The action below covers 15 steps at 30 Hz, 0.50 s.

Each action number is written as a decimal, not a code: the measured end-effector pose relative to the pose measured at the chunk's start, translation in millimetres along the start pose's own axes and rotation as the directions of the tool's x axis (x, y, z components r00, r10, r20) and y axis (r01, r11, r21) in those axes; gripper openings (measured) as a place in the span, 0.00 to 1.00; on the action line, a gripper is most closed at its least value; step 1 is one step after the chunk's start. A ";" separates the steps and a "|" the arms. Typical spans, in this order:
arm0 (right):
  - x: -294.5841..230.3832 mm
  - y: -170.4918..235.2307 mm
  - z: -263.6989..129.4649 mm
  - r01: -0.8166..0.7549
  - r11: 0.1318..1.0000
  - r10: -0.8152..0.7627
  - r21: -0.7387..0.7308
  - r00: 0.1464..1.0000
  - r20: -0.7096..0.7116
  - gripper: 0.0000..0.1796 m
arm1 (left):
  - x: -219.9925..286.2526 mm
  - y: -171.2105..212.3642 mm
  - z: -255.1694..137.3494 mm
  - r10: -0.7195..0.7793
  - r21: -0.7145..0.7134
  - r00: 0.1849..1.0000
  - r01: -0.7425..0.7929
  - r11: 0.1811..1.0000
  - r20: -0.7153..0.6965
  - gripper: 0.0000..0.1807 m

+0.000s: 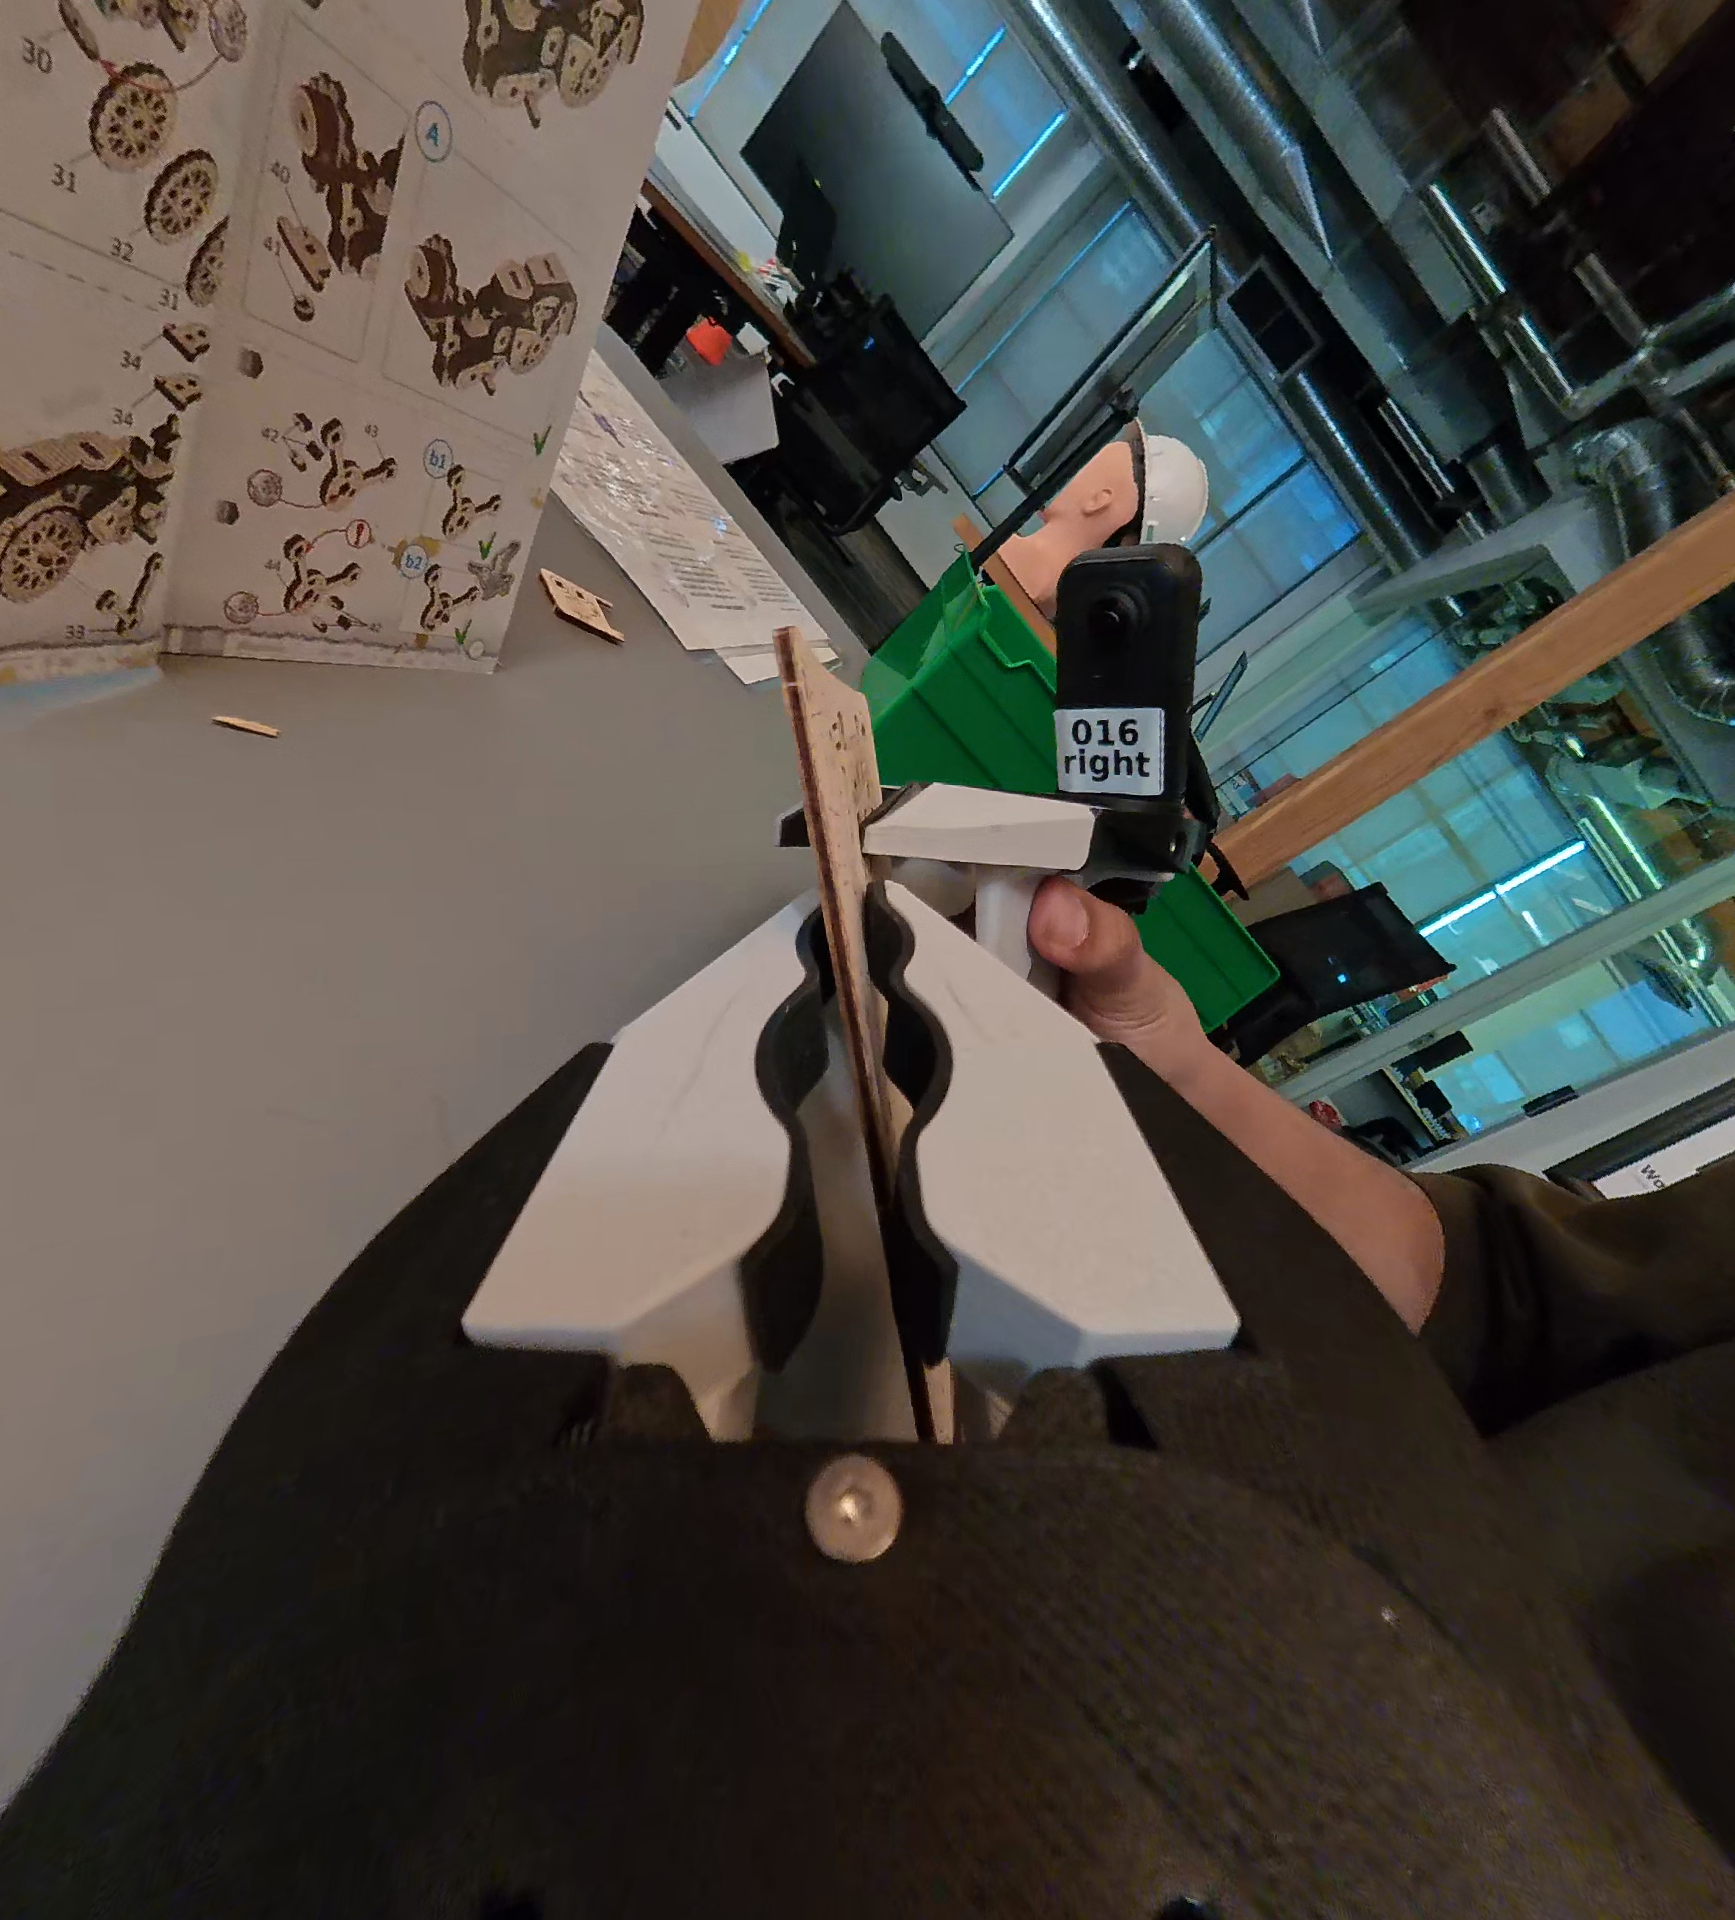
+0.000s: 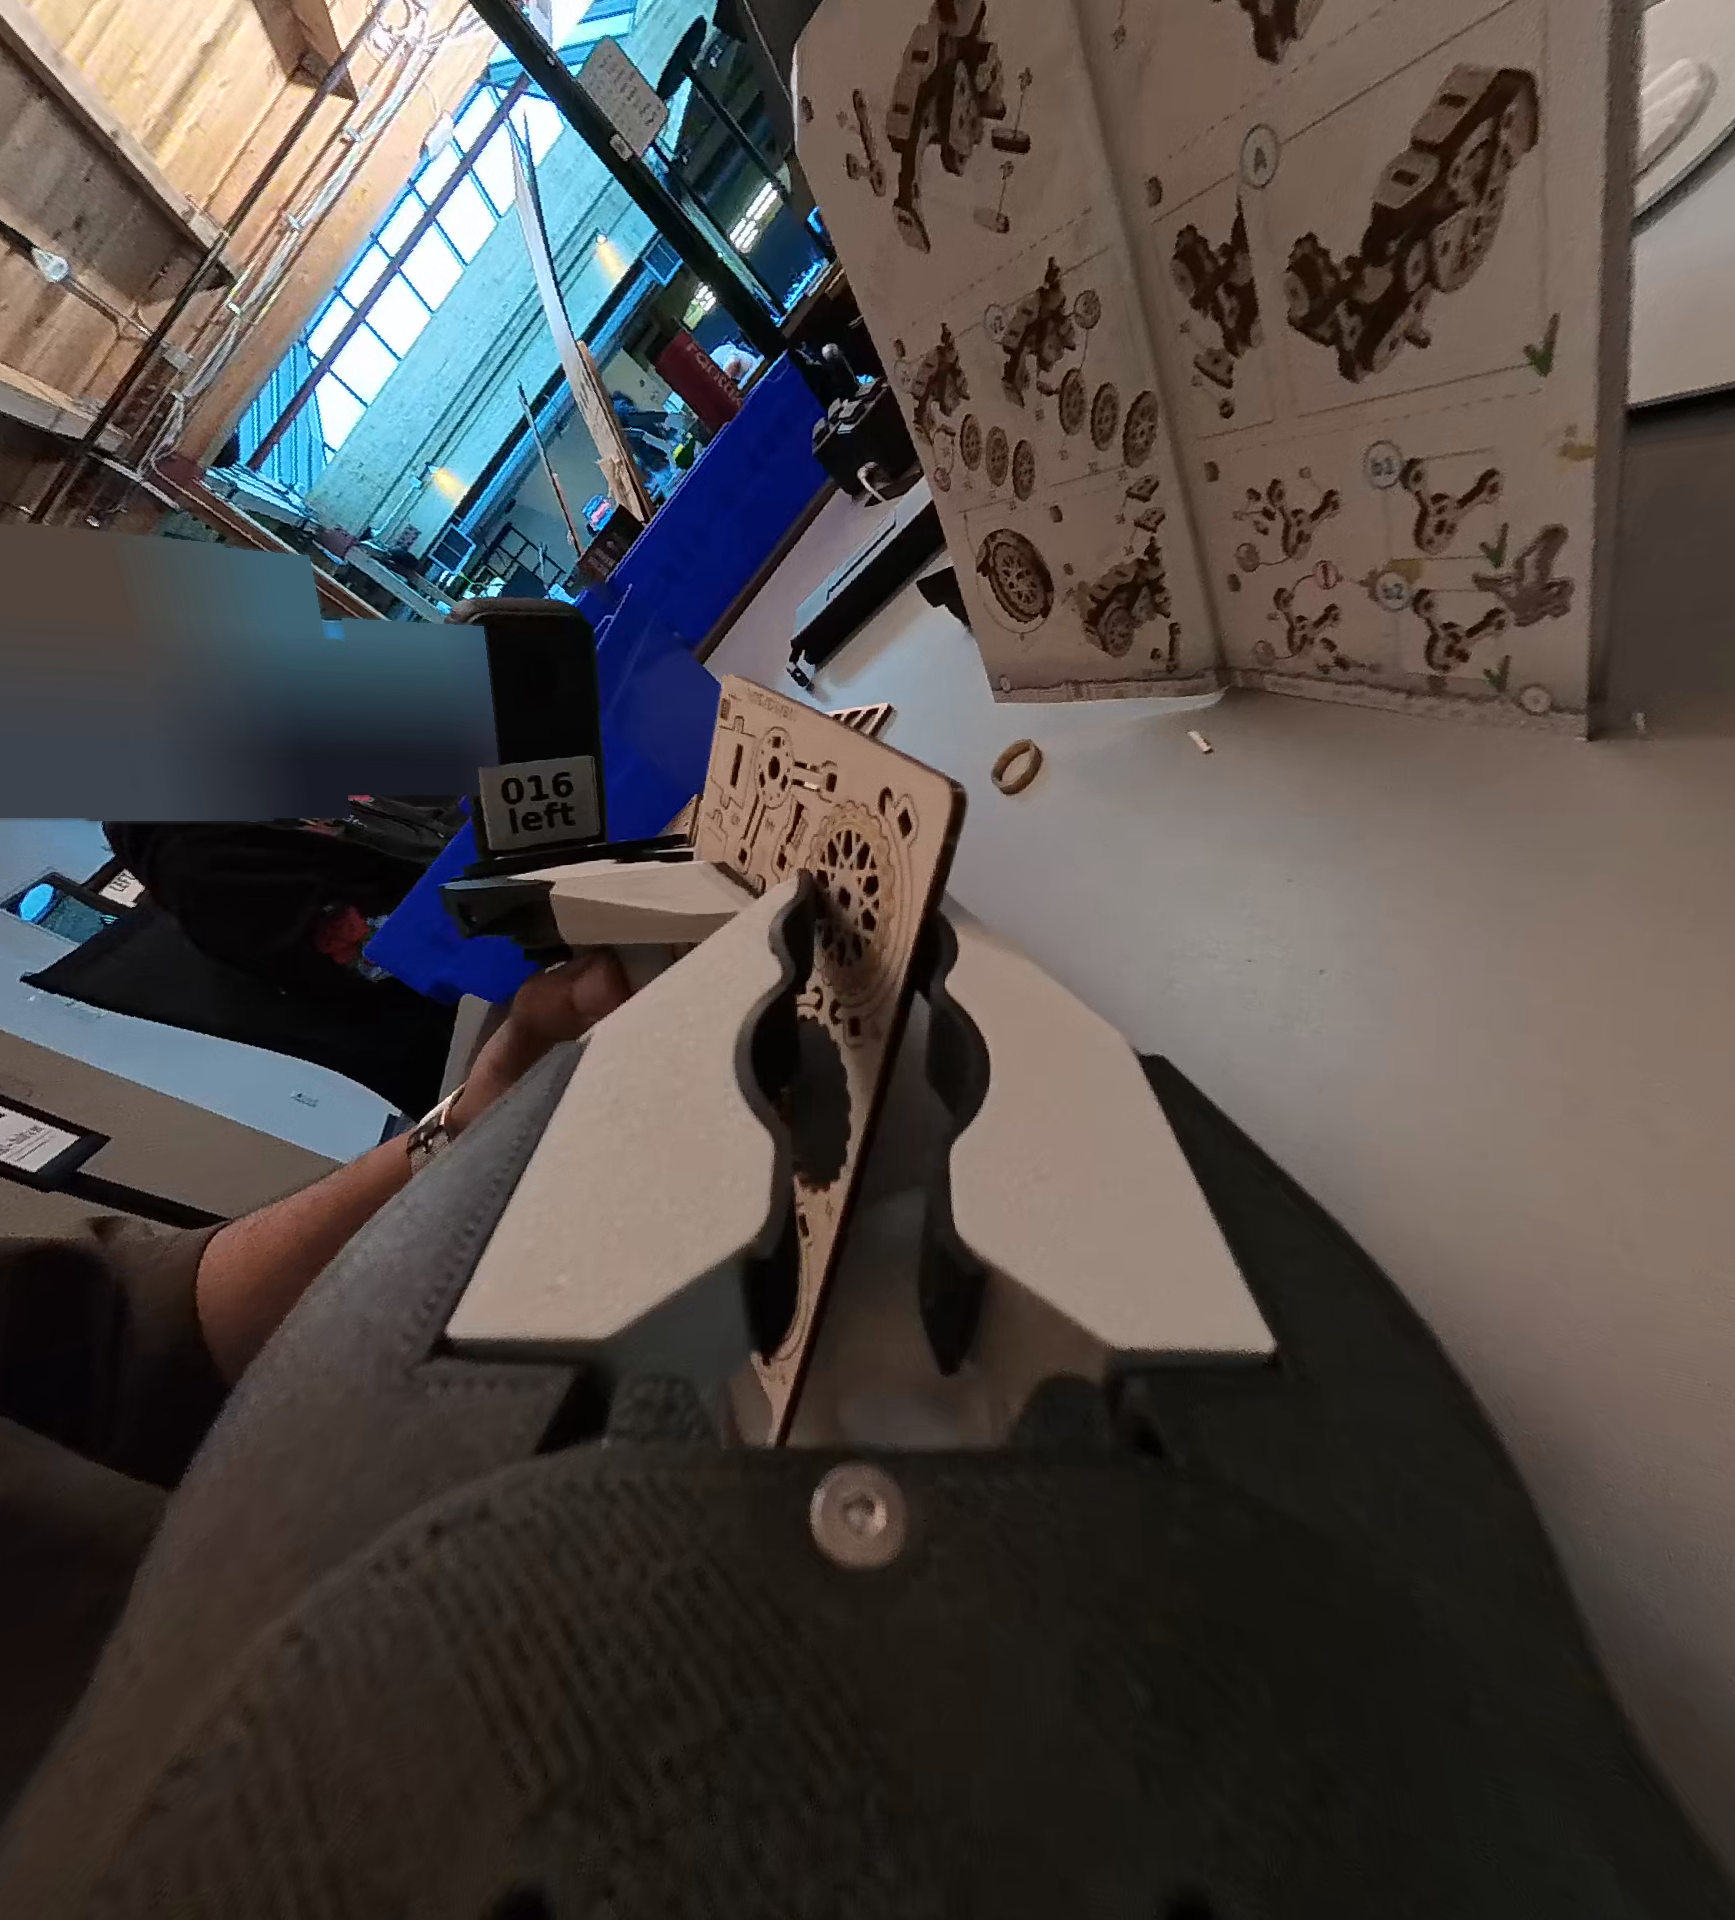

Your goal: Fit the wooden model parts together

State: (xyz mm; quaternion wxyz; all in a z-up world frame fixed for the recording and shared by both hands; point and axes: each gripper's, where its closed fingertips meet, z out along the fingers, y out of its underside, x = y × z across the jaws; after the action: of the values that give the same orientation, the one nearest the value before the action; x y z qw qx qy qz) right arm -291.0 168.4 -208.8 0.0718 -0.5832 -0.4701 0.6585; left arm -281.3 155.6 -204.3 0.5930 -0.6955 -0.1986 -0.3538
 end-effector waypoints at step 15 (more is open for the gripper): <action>3.9 -12.1 -11.0 -0.122 0.990 0.118 0.064 0.991 0.064 0.08 | 4.3 -1.2 -1.2 0.008 0.010 1.000 -0.008 1.000 -0.026 0.00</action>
State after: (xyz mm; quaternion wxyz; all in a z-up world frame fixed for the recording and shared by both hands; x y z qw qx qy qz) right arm -288.5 183.4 -201.7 0.0375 -0.5879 -0.4136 0.6942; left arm -279.5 154.1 -200.3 0.6004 -0.6887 -0.1898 -0.3594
